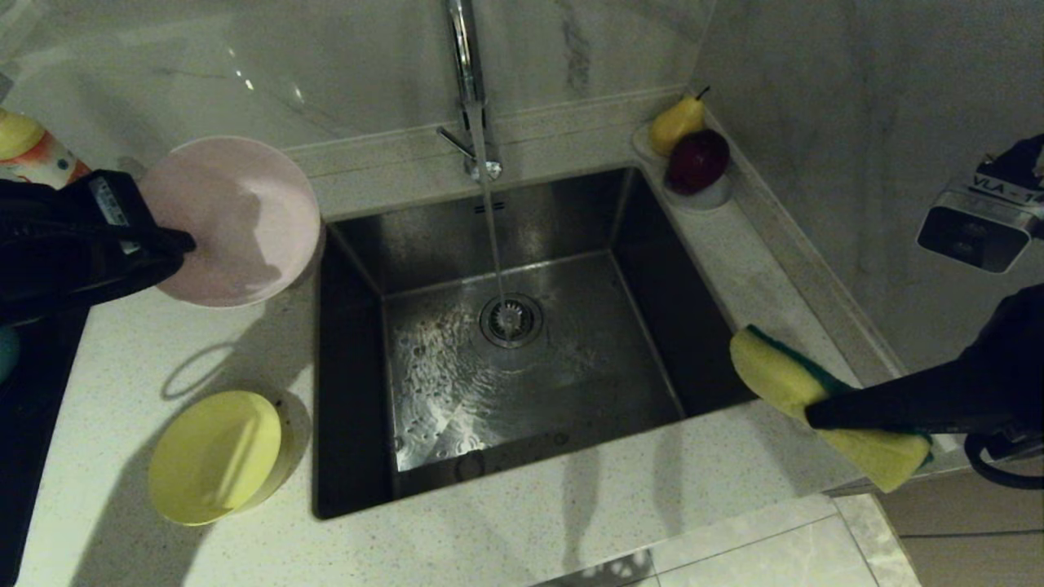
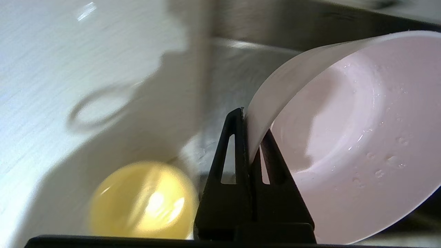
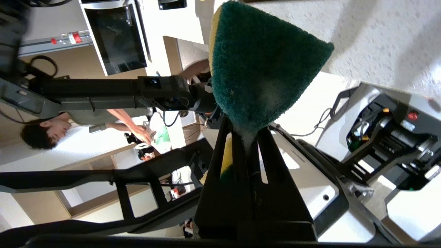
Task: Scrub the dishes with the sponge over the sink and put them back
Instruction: Place the bowl on the table
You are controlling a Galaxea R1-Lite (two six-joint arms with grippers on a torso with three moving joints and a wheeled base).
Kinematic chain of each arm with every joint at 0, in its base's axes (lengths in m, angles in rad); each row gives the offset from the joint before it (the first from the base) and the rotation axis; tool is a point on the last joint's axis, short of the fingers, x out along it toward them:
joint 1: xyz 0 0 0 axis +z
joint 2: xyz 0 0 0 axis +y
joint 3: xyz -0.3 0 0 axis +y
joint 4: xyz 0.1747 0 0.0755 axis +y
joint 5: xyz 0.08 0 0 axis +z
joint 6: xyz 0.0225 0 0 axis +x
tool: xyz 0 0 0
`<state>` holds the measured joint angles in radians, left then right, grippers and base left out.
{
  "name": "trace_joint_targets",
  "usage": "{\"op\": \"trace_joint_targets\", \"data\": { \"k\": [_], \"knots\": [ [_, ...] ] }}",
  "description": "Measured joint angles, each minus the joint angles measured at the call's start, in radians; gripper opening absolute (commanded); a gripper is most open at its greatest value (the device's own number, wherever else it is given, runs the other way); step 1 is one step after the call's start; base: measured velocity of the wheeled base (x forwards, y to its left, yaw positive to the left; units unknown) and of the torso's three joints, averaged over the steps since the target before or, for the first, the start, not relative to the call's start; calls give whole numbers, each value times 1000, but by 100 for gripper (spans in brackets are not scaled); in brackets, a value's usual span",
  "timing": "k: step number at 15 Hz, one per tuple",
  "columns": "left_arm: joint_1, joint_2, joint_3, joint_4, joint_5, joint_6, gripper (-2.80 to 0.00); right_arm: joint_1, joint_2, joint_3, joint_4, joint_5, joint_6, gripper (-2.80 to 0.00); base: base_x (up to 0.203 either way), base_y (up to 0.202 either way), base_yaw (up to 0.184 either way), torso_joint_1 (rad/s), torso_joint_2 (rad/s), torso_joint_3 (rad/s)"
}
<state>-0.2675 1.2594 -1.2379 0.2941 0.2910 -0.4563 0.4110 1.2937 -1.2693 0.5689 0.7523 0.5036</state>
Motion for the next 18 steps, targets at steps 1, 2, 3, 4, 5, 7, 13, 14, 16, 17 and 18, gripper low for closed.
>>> {"op": "trace_joint_targets", "data": {
  "k": [1, 2, 3, 4, 5, 7, 13, 14, 16, 17, 18],
  "knots": [
    [44, 15, -42, 49, 2, -44, -280, -4, -5, 6, 0, 1, -1, -280, 0, 0, 0, 0, 0, 0],
    [92, 34, -87, 90, 3, -84, -280, -8, -8, 10, 0, 0, -1, -280, 0, 0, 0, 0, 0, 0],
    [140, 57, -126, 130, 3, -114, -280, -9, -11, 13, 1, 0, -1, -280, 0, 0, 0, 0, 0, 0],
    [190, 83, -161, 161, 1, -142, -280, -10, -12, 15, 3, 1, -3, -280, 0, 0, 0, 0, 0, 0],
    [243, 111, -192, 178, -4, -170, -280, -11, -14, 18, 3, 0, -5, -280, 0, 0, 0, 0, 0, 0],
    [333, 170, -241, 186, -14, -205, -280, -11, -15, 22, 2, 1, -8, -280, 0, 0, 0, 0, 0, 0],
    [543, 353, -294, 196, -18, -285, -280, -10, -4, 23, -3, 2, -16, -280, 0, 0, 0, 0, 0, 0],
    [571, 379, -298, 194, -20, -292, -280, -9, -3, 22, -4, 2, -21, -280, 0, 0, 0, 0, 0, 0],
    [609, 419, -303, 193, -38, -296, -280, -9, -1, 21, -5, 3, -26, -280, 0, 0, 0, 0, 0, 0],
    [623, 437, -304, 193, -44, -296, -280, -9, 1, 21, -4, 2, -26, -280, 0, 0, 0, 0, 0, 0],
    [633, 454, -305, 193, -46, -297, -280, -9, 2, 21, -4, 2, -26, -280, 0, 0, 0, 0, 0, 0]
  ]
}}
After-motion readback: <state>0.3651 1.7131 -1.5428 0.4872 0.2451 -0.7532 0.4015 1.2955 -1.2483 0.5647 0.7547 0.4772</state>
